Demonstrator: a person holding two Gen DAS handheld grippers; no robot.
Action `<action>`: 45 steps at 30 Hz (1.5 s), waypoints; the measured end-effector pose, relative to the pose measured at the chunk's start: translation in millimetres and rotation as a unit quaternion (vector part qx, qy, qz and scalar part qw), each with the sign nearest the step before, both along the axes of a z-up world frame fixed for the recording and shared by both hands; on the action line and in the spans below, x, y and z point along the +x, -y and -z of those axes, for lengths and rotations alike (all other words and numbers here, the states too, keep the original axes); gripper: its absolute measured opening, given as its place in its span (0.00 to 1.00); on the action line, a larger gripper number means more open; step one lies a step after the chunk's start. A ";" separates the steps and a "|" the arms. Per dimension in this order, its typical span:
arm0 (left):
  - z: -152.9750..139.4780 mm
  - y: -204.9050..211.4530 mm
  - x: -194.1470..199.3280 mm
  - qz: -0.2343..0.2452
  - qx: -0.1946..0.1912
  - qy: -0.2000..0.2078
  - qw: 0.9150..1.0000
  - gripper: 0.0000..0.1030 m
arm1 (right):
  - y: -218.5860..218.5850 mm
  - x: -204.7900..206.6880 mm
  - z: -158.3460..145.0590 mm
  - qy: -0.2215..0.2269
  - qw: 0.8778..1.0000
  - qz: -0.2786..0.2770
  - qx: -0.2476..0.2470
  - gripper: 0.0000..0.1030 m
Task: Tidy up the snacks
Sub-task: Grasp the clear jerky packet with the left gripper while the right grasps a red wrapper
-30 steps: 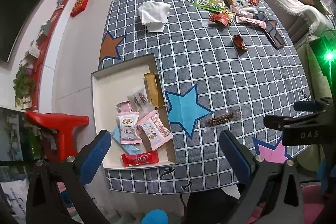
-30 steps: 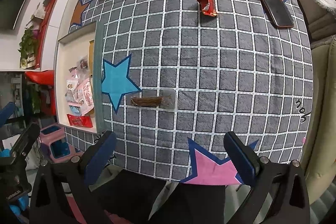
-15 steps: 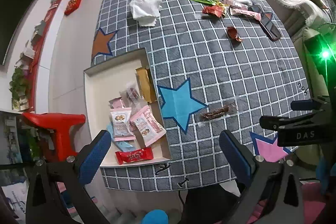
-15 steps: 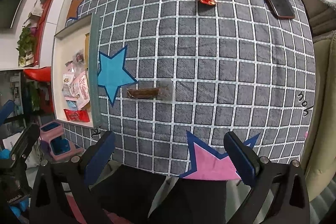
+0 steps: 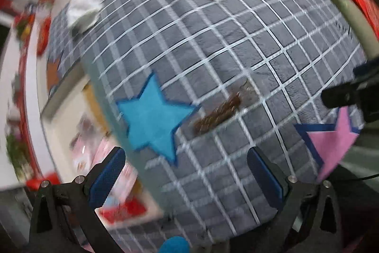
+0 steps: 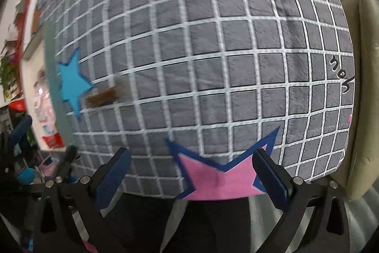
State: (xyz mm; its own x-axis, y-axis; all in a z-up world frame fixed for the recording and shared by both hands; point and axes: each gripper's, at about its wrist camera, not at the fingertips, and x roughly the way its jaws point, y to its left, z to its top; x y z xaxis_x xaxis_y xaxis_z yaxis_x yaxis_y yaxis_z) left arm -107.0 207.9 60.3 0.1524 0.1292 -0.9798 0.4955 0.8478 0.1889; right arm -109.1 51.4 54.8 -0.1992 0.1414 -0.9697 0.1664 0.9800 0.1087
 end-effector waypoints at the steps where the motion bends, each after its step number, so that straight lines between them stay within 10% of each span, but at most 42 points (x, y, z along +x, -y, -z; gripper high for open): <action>1: 14.1 8.9 1.4 0.016 0.014 0.010 1.000 1.00 | 4.0 1.9 3.5 0.000 1.000 0.004 -0.002 1.00; 6: 54.4 20.4 11.7 0.020 0.031 0.020 0.999 1.00 | 26.4 30.1 14.3 0.018 1.000 0.024 -0.011 1.00; 20: 60.3 -42.2 83.8 -0.212 -0.074 -0.027 0.974 1.00 | 34.1 187.7 10.7 0.130 0.988 -0.072 -0.048 1.00; 45: 66.0 -45.5 74.1 -0.223 -0.085 -0.035 0.970 1.00 | 42.0 248.0 32.6 0.110 0.986 -0.103 -0.069 1.00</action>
